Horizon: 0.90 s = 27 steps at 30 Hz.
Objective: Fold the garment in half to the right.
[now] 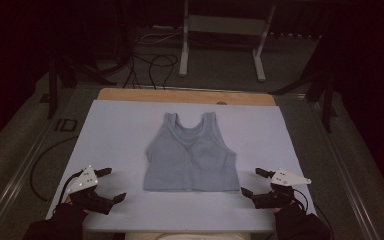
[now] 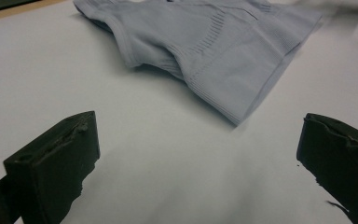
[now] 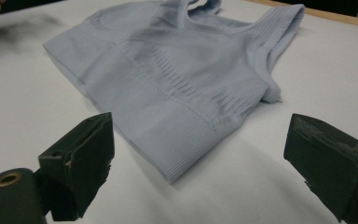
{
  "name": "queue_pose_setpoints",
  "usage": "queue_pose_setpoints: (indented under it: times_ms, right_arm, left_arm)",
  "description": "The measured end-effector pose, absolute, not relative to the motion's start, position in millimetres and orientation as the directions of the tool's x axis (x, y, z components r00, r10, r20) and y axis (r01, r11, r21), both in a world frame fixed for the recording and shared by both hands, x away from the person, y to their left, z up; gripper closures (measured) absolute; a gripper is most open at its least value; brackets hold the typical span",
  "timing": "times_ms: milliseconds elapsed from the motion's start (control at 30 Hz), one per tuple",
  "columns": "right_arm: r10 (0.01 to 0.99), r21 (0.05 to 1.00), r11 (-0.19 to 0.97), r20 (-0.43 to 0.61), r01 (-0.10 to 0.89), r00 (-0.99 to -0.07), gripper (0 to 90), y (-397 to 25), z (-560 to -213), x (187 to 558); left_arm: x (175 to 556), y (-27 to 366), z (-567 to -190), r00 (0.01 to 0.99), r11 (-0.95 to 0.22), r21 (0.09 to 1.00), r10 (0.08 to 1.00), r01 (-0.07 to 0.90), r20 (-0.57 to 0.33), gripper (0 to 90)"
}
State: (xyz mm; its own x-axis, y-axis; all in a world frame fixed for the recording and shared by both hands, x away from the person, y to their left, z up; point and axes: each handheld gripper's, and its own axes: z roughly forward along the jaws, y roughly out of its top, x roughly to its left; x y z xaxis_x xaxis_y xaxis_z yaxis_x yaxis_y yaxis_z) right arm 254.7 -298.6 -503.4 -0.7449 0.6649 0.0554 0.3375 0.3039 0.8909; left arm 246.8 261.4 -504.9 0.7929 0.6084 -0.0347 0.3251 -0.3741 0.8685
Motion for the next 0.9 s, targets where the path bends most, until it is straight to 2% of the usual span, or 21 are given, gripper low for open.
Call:
queue_pose_setpoints:
  times_ms: [300, 600, 733, 900]
  right_arm:
    - [0.655, 0.884, 0.339, 0.024, 0.323, -0.755, 8.6, -295.5, -504.8, 252.5]
    - [0.635, 0.88, 0.329, 0.061, 0.341, -0.77, 8.6, -293.6, -502.7, 253.6]
    - [0.627, 0.886, 0.3, 0.097, 0.354, -0.773, 8.6, -292.3, -496.9, 254.3]
    - [0.621, 0.899, 0.294, 0.078, 0.324, -0.78, 8.7, -288.0, -482.8, 251.9]
  left_arm:
    - [247.0, 259.3, -504.5, 0.806, -0.378, 0.865, 0.59, 0.331, -0.05, 0.0]
    - [246.5, 256.0, -503.3, 0.817, -0.389, 0.86, 0.575, 0.33, -0.053, 0.1]
    - [245.5, 252.8, -500.9, 0.821, -0.389, 0.862, 0.568, 0.325, -0.053, 0.1]
    - [245.9, 246.2, -494.2, 0.83, -0.399, 0.857, 0.554, 0.326, -0.058, 0.0]
